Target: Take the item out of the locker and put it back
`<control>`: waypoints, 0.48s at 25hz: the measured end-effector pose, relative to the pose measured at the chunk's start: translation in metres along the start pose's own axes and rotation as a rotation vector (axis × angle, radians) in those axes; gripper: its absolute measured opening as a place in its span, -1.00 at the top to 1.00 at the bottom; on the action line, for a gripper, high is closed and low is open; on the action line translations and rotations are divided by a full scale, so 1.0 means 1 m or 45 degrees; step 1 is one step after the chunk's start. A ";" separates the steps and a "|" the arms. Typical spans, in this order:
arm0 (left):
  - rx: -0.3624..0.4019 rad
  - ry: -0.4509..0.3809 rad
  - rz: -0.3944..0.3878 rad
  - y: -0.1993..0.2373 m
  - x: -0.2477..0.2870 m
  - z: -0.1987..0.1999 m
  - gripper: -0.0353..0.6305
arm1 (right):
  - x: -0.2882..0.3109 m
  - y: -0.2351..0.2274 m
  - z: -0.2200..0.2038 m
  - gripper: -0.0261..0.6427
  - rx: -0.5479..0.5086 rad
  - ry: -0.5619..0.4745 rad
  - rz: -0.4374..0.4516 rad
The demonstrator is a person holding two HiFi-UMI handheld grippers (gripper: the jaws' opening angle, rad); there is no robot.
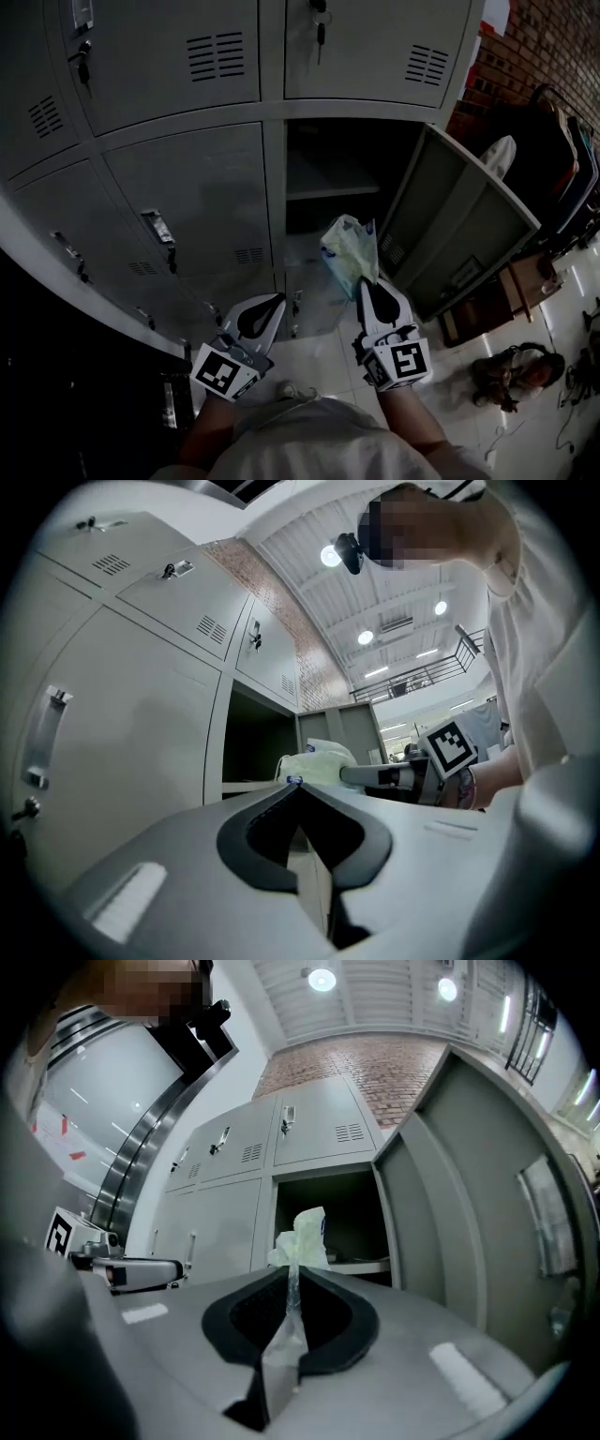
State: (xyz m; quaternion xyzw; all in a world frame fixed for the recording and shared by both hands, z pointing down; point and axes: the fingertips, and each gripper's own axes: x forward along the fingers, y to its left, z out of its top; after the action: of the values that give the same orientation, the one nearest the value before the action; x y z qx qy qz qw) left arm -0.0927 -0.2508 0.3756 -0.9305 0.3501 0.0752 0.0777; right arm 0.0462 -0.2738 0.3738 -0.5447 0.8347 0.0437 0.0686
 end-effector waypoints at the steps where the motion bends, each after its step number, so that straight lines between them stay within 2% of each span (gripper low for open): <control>1: 0.017 -0.014 -0.009 0.009 0.007 0.005 0.99 | 0.011 -0.002 0.004 0.87 -0.005 -0.011 -0.009; 5: 0.061 -0.024 -0.023 0.030 0.024 0.008 0.99 | 0.035 -0.010 0.012 0.87 -0.031 -0.017 -0.027; 8: 0.040 -0.007 -0.029 0.039 0.031 0.003 0.99 | 0.050 -0.017 0.013 0.87 -0.045 -0.021 -0.034; 12: 0.013 -0.025 0.015 0.050 0.034 -0.001 0.99 | 0.084 -0.027 0.026 0.87 -0.081 -0.058 -0.028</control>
State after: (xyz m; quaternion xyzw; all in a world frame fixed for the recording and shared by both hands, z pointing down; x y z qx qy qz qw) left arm -0.1008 -0.3099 0.3650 -0.9272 0.3551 0.0830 0.0853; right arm 0.0391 -0.3567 0.3349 -0.5545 0.8251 0.0818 0.0705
